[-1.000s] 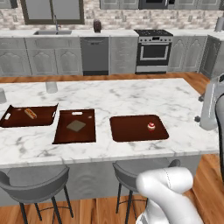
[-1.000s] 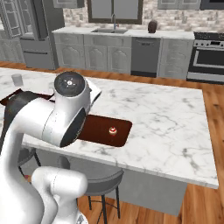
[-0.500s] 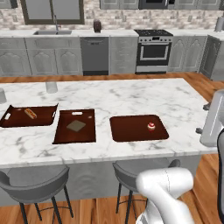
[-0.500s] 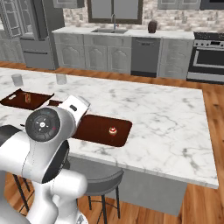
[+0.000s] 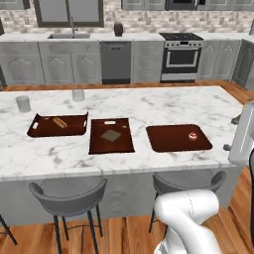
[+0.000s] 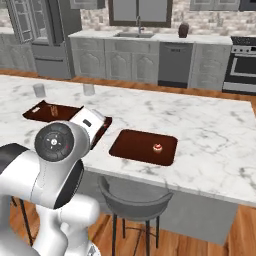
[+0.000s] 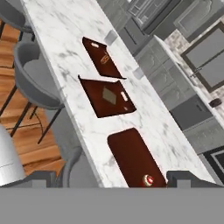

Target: Take the donut and cupcake from the fridge and place them on the empty tray on the dining counter.

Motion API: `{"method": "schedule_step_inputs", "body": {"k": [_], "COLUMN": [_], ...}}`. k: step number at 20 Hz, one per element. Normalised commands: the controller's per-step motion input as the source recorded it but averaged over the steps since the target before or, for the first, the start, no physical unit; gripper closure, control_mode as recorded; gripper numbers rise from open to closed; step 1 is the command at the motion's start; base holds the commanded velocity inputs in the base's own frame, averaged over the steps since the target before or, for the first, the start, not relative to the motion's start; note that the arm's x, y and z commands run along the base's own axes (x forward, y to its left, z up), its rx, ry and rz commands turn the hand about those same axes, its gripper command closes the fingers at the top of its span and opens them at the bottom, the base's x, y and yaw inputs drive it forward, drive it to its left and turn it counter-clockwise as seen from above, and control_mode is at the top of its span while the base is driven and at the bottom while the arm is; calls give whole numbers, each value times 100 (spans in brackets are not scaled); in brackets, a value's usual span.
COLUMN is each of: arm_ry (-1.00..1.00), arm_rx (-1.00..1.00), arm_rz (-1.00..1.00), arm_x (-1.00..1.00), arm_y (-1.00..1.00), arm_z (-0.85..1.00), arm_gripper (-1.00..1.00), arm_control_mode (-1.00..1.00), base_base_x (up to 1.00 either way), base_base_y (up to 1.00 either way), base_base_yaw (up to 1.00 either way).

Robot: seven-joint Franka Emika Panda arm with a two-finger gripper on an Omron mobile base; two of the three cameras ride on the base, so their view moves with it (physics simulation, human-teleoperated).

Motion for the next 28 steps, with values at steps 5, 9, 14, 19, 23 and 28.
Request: {"method": "schedule_step_inputs", "body": {"k": [5,9,14,19,23,28], "arm_ry": [0,0,0,0,0,0], "arm_rx": [0,0,0,0,0,0], "arm_rz": [0,0,0,0,0,0], "arm_x": [0,0,0,0,0,0], "arm_y": [0,0,0,0,0,0], "arm_z": [0,0,0,0,0,0], "arm_gripper": [-100,-100,-100,-100,-100,-100], "arm_control_mode": [100,100,100,100,100,100], "base_base_x": [-15,0,3,5,-2,0], "base_base_y": [100,100,100,100,100,100], "base_base_yaw": [1,0,0,0,0,0]}}
